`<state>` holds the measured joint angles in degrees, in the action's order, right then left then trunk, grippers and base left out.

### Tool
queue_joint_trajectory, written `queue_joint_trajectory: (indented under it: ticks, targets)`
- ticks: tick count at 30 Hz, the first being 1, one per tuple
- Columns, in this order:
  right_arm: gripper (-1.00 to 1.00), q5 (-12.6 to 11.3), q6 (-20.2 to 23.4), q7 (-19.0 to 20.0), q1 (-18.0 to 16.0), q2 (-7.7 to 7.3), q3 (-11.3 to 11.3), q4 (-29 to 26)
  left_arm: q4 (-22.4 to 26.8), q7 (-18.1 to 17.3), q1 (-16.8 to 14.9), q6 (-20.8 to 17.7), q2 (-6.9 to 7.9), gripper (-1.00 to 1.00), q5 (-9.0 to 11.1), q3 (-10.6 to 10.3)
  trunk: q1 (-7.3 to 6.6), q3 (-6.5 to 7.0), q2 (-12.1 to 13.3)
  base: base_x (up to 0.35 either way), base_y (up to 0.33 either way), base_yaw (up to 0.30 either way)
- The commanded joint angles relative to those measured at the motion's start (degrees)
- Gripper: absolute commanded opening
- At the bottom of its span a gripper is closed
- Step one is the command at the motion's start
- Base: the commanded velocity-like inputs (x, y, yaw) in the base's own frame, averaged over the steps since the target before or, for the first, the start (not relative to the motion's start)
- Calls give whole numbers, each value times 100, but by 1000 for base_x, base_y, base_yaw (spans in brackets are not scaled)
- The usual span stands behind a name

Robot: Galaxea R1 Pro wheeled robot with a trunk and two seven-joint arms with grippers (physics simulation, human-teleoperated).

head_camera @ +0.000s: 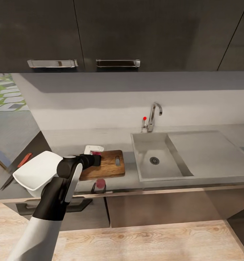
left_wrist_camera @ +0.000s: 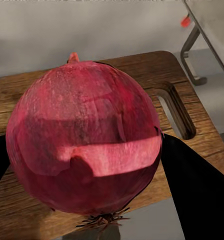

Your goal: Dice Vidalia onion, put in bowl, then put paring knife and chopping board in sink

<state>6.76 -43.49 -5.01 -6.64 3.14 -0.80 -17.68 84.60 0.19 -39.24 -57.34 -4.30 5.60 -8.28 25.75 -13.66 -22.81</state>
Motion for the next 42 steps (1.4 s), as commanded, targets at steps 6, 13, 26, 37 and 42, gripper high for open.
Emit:
queue_joint_trajectory:
  ticks: [6, 13, 26, 37, 42]
  targets:
    - [100, 58, -11, -61, -4, 2, -8, 2, -9, 7, -5, -25, 2, -100, 29, 5, 3, -15, -11, 1, -4, 0]
    - [100, 54, -8, -70, -4, 10, -11, 2, -88, 7, -5, -23, 7, -100, 29, 9, 3, -66, -11, 0, 0, 0]
    - [100, 56, -7, -70, -4, 11, -13, 2, -147, 7, -5, -23, 8, -100, 23, 7, 3, -183, -11, 43, 0, 0]
    - [100, 54, -3, -70, -4, 11, -16, 5, -153, 7, -5, -21, 8, -100, 20, 9, 3, -282, -11, 17, 0, 0]
    - [100, 55, 0, -70, -4, 11, -17, 8, -154, 7, -5, -18, 8, -100, 20, 11, 3, -327, -11, 0, 0, 0]
